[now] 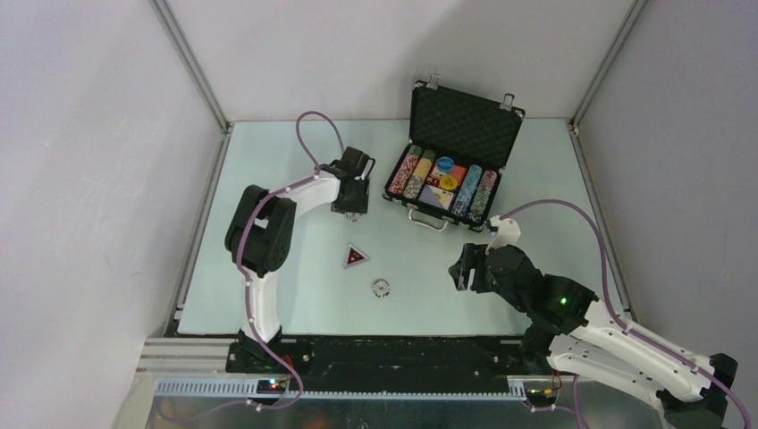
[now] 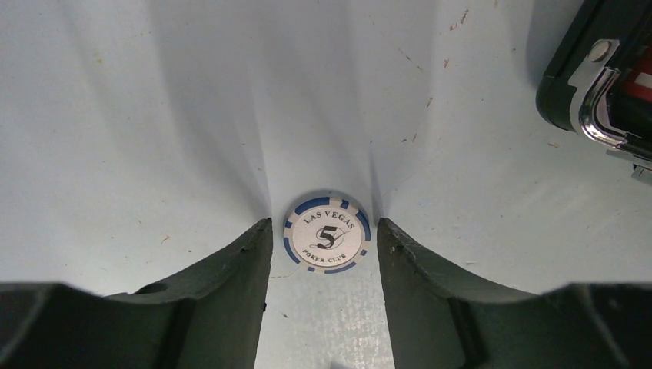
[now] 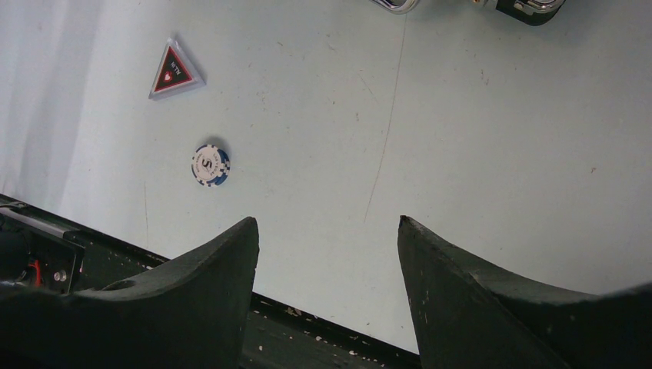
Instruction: Pack up texas hold em set
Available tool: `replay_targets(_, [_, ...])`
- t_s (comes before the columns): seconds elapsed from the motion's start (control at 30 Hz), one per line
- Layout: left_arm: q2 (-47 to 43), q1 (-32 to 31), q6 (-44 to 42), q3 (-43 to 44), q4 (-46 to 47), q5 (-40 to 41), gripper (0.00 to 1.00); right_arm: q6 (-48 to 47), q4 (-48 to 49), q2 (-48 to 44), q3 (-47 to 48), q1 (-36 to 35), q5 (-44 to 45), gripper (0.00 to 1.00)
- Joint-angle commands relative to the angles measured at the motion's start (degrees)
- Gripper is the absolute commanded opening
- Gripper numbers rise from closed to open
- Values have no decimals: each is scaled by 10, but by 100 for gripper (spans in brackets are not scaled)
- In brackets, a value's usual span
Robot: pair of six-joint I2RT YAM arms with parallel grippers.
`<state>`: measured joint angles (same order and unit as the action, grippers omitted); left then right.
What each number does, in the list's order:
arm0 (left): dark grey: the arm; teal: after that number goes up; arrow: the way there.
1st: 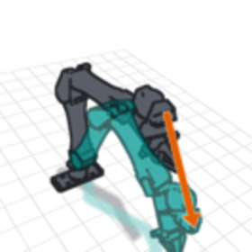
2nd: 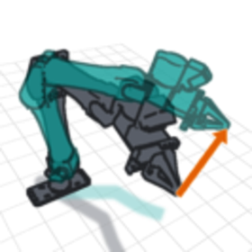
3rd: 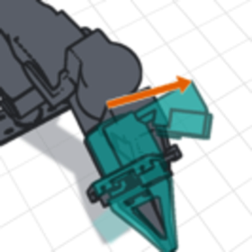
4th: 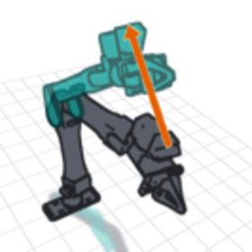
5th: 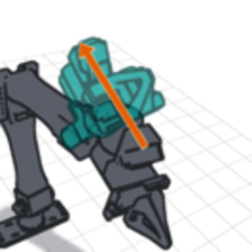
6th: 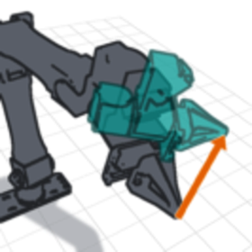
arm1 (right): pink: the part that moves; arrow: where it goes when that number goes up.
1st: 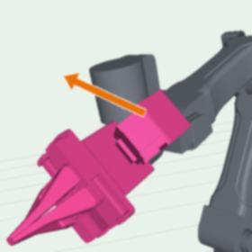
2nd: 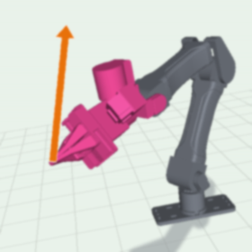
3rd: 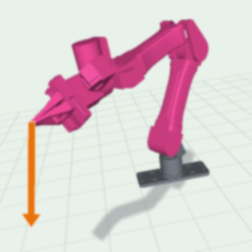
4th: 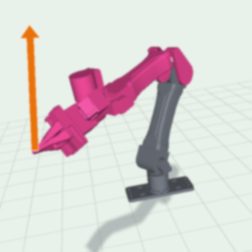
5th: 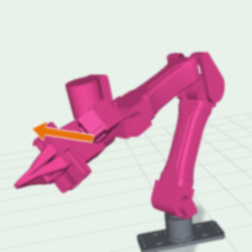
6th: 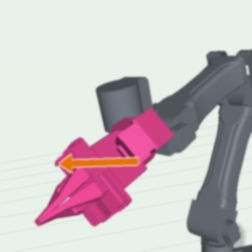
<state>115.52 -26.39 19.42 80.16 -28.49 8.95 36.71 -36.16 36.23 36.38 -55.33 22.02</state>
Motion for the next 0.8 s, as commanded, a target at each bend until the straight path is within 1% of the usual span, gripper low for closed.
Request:
replay_targets(0.0, [-2,0,-6,-8,-1,-8,56,6,11,-1,-1,-2,8,71])
replay_targets(0.2, [-11,0,-6,-23,0,-7,60,6,15,1,-1,-2,7,71])
replay_targets(0.37, [-8,-1,-6,-30,-1,-5,60,7,15,3,-1,-2,7,71])
replay_targets(0.6, [-8,-4,-7,-34,-2,-1,57,7,13,3,-1,-3,8,71])
replay_targets(0.7, [-11,-4,-8,-35,-4,3,57,9,13,4,-1,-2,8,71])
replay_targets(0.77, [-14,-5,-9,-36,-6,7,60,9,14,5,-1,-3,8,71])
